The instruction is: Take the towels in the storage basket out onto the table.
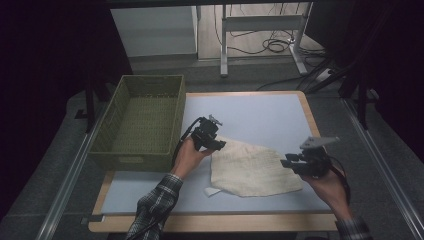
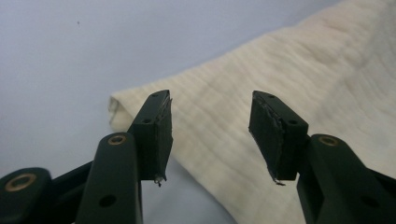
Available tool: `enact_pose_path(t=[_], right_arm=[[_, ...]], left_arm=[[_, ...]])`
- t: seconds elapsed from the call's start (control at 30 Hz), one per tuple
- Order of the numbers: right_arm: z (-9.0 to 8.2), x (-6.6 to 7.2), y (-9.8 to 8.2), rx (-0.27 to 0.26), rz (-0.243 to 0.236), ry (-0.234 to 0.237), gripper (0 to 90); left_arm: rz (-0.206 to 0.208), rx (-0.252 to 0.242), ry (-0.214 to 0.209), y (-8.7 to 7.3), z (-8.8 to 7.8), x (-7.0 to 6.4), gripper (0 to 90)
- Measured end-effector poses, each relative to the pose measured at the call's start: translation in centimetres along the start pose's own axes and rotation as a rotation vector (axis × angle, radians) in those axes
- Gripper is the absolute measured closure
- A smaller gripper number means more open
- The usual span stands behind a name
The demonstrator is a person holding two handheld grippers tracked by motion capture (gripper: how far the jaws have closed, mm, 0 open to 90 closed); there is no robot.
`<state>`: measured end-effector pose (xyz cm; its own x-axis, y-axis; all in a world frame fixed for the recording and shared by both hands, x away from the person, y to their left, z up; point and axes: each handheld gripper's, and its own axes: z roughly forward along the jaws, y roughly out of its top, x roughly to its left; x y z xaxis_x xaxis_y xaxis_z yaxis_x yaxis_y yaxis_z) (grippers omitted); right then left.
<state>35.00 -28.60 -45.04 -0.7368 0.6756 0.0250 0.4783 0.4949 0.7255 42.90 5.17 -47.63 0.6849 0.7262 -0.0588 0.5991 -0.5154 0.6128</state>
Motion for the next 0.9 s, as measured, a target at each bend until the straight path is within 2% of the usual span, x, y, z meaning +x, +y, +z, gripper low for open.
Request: enact_pose_path(t=[0.17,0.27,0.43,0.5,0.57,0.6,0.63,0.67,0.73,0.77,0.8,0.83,0.9], right_arm=[[3.3,-1.3,3.4,-0.003,-0.016,-0.005,66.0],[5.3,-1.9,4.3,0.016,-0.010,-0.003,65.4],[8.4,-2.5,3.5,0.081,0.008,0.032,58.2],[9.1,-2.2,2.7,0.102,0.004,0.049,57.1],[9.5,-1.7,2.0,0.122,-0.020,0.055,57.1],[9.7,-1.4,1.7,0.133,-0.031,0.051,59.3],[9.7,-1.2,1.5,0.147,-0.038,0.041,66.7],[9.8,-0.9,1.3,0.152,-0.054,0.034,73.4],[9.6,-0.5,1.2,0.141,-0.072,0.035,81.8],[9.5,-0.4,1.3,0.137,-0.079,0.031,83.0],[9.4,-0.4,1.4,0.130,-0.088,0.020,83.6],[9.1,-0.3,1.7,0.120,-0.092,0.017,83.8],[8.1,-0.2,2.6,0.089,-0.106,0.003,83.9]], left_arm=[[0.001,-0.004,0.031,0.7,1.3,1.1,48.2],[-0.005,-0.007,0.048,0.6,2.3,1.6,43.3],[0.020,0.024,0.105,-0.2,3.9,2.1,34.1],[0.009,0.031,0.102,-0.6,4.3,2.2,33.5],[0.001,0.041,0.094,-0.9,4.5,2.3,34.2],[-0.007,0.036,0.079,-0.9,4.6,2.3,36.6],[-0.007,0.036,0.079,-0.9,4.6,2.3,40.7],[-0.025,0.036,0.034,-1.0,4.4,2.3,46.9],[-0.030,0.035,-0.009,-1.0,4.4,2.0,65.0],[-0.015,0.034,-0.007,-1.0,4.2,1.7,76.2],[0.008,0.024,0.020,-0.8,4.0,1.4,81.3],[0.028,0.003,0.040,-0.6,3.6,1.1,82.8],[0.031,-0.064,0.047,0.1,2.3,0.9,83.1]])
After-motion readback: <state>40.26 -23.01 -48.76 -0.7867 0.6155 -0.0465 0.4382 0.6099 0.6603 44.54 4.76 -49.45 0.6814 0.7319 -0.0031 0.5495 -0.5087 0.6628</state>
